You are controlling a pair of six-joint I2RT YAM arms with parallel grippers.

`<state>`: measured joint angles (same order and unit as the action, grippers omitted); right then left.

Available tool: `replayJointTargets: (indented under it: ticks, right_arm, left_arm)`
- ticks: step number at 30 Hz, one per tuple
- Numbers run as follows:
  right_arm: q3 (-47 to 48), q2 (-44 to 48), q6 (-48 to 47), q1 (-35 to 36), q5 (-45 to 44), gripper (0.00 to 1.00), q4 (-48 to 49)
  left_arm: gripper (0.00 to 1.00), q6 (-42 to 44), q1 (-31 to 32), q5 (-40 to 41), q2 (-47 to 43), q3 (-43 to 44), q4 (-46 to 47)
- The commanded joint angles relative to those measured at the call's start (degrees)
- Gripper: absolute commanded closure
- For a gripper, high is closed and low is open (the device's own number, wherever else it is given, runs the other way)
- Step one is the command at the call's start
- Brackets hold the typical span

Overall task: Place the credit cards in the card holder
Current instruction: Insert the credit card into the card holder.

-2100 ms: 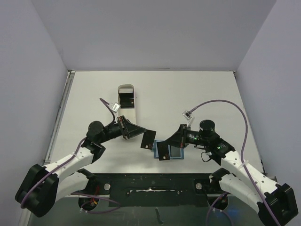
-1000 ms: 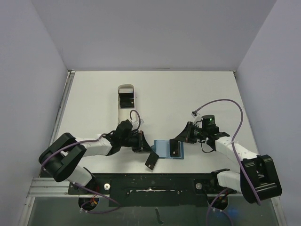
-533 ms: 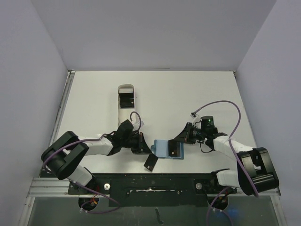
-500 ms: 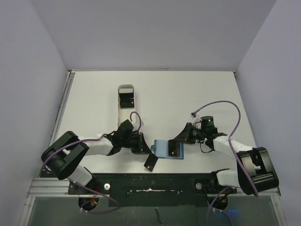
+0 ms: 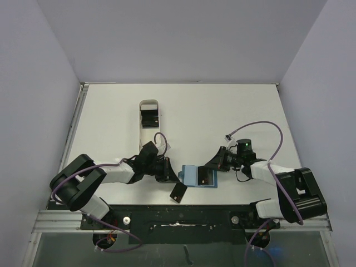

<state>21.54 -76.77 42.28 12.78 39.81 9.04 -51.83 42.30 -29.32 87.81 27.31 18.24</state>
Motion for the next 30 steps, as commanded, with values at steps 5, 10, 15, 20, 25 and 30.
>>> replayJointTargets:
  ticks: [5,10,15,20,25,30]
  right_arm:
    - [-0.58,-1.89,1.36,-0.14,2.22,1.00,6.71]
    - [-0.54,-2.85,2.50,-0.12,3.34,1.00,7.65]
    - [-1.00,-2.68,3.53,-0.13,4.17,1.00,8.37]
    - [-1.76,-3.48,3.39,-0.17,3.12,1.00,10.29]
    - [-2.36,-4.59,3.57,-0.08,1.74,1.00,12.64]
    - [-2.32,-5.03,3.86,0.00,0.62,1.00,13.84]
  left_arm:
    - [1.00,0.22,0.32,0.17,0.85,-0.50,3.08]
    - [1.00,0.15,0.41,0.13,1.37,-0.42,3.36]
    - [1.00,-0.01,0.58,-0.10,1.83,-0.25,3.67]
    - [1.00,-0.11,0.76,-0.11,2.31,-0.33,4.13]
    - [1.00,-0.26,0.81,-0.27,2.78,-0.33,4.35]
    - [1.00,-1.04,1.01,-0.20,2.80,-0.99,5.18]
